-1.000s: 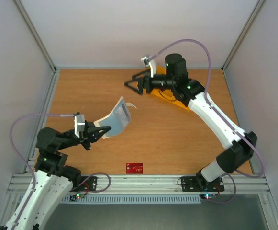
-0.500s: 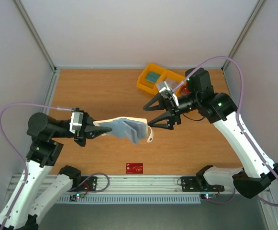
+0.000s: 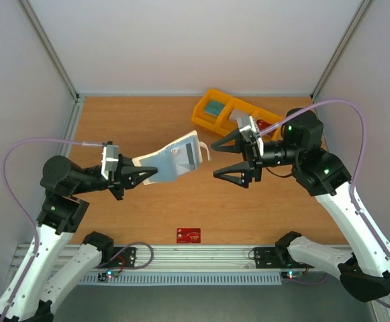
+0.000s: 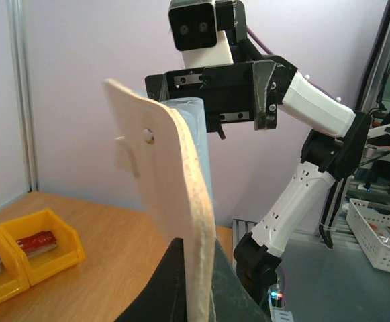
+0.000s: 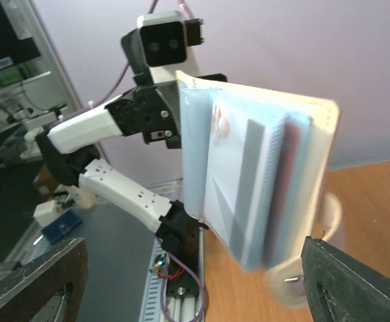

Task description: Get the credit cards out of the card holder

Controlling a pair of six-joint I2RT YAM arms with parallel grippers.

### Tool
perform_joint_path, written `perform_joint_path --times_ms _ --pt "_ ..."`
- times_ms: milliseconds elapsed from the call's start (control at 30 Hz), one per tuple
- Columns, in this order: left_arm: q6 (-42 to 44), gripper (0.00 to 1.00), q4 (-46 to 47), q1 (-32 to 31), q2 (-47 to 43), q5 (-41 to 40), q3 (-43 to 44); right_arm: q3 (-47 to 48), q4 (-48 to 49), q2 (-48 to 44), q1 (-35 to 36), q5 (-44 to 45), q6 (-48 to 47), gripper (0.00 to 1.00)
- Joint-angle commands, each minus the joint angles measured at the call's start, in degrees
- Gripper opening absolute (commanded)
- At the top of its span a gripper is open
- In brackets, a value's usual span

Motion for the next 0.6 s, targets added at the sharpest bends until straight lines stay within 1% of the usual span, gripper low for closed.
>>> perform_joint_path --times_ms 0,67,100,167,200,267,300,367,433,567 --pt "-1.6 0.00 1.2 -0.3 -0.9 -1.9 -0.1 -2.2 8.0 -0.7 1.2 6.2 6.7 0.86" --pt "-1.6 0.00 1.2 -0.4 -0.9 -1.9 -0.2 -1.9 8.6 -0.8 2.2 8.9 7.1 0.82" --pt "-1.4 0.00 1.1 -0.3 -1.0 -1.9 -0.2 -1.8 9.0 -1.1 2.4 9.9 7.0 0.77" --pt "-1.1 0.00 1.1 -0.3 -1.1 -1.9 -0.2 -2.0 10.6 -2.3 2.4 10.1 7.4 0.65" --pt "-0.9 0.00 1.1 -0.3 -1.2 -1.9 -0.4 -2.2 11.8 -2.8 2.5 8.9 8.1 0.59" --pt "-0.9 0.00 1.2 -0.3 -1.3 -1.6 -0.6 -2.0 13.4 -2.2 2.5 4.6 10.1 0.52" --pt "-0.7 0.00 1.1 -0.3 -1.4 -1.4 -0.7 -1.5 13.2 -1.2 2.6 2.1 11.1 0.48" --pt "0.1 0.00 1.1 -0.3 -1.3 -0.6 -0.9 0.6 9.9 1.7 3.5 1.8 10.3 0.41" --pt "1.3 0.00 1.2 -0.4 -1.3 -0.4 -1.0 1.9 7.0 3.3 4.0 4.1 8.5 0.38" --pt "2.0 0.00 1.1 -0.4 -1.5 -0.1 -1.1 2.3 8.1 5.3 4.9 2.7 9.0 0.35"
